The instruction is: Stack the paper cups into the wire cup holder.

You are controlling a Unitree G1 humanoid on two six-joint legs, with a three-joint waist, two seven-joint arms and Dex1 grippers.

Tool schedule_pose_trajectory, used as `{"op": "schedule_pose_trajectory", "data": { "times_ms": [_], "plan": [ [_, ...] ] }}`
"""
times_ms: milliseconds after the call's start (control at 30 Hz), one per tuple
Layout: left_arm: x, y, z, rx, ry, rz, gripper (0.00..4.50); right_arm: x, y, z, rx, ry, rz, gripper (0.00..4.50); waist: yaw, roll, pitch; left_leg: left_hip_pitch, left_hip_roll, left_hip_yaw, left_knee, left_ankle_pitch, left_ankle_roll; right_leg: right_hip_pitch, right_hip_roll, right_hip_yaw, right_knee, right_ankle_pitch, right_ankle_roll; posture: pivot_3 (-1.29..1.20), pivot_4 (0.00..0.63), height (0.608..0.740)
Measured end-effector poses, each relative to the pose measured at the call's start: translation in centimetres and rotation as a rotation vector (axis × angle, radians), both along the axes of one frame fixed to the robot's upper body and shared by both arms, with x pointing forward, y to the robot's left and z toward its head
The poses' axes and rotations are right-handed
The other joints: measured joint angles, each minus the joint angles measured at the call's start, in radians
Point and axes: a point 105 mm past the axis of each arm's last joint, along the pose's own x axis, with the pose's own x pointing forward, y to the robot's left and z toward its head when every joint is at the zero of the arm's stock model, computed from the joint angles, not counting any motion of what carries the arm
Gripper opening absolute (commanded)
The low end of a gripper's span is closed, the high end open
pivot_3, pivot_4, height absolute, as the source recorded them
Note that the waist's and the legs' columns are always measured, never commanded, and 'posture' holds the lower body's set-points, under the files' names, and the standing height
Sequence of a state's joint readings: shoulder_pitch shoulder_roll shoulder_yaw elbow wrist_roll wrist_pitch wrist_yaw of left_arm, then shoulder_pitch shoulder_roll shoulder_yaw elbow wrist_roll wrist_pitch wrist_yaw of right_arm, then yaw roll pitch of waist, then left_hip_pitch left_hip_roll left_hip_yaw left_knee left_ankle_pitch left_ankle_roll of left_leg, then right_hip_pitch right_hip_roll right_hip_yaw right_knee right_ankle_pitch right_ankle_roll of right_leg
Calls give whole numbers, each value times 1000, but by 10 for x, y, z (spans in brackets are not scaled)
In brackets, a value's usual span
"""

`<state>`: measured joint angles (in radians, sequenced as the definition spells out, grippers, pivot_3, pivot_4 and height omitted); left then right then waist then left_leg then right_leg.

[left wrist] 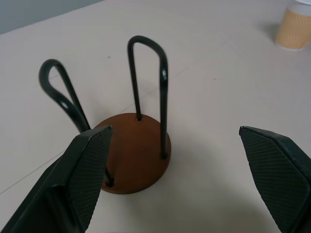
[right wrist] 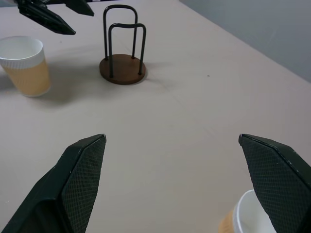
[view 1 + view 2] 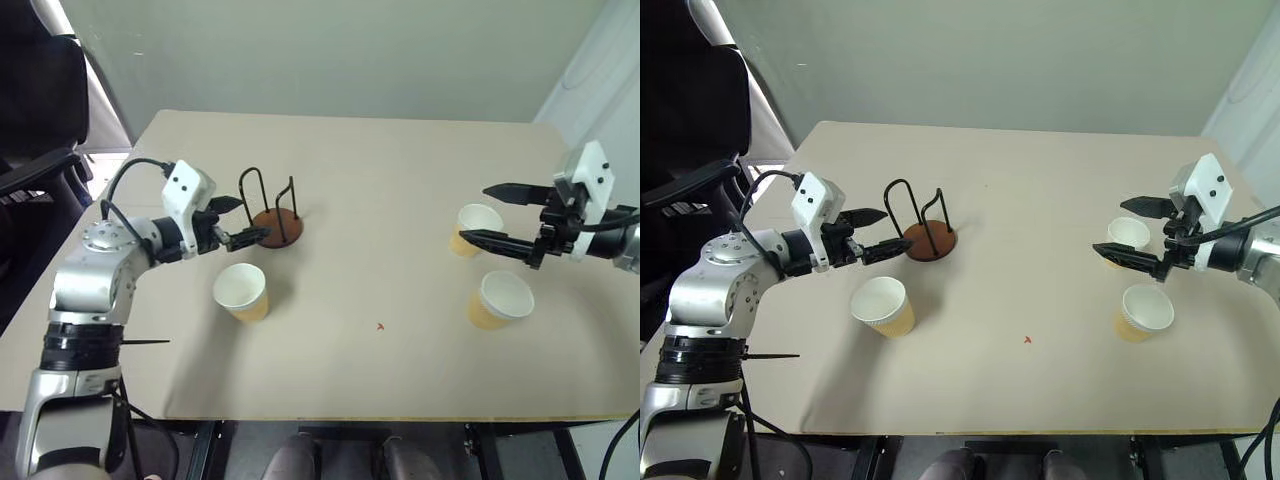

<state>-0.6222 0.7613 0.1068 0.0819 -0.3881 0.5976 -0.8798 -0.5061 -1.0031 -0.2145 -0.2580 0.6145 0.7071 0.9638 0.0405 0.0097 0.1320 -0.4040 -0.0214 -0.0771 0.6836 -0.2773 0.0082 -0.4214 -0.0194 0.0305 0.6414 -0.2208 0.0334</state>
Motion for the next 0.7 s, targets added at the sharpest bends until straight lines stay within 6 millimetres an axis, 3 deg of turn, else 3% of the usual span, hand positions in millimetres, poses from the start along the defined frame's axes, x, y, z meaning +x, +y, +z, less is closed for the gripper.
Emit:
{"op": "schedule_pose_trajectory", "data": {
  "times_ms": [700],
  "plan": [
    [23, -14, -12, 33, 17, 25, 4483, -2, -1, 1, -24, -7, -5, 4500, 0, 0, 0, 0, 0, 0, 0, 0, 0, 0, 0, 0, 0, 0, 0, 0, 150, 740]
  ]
}}
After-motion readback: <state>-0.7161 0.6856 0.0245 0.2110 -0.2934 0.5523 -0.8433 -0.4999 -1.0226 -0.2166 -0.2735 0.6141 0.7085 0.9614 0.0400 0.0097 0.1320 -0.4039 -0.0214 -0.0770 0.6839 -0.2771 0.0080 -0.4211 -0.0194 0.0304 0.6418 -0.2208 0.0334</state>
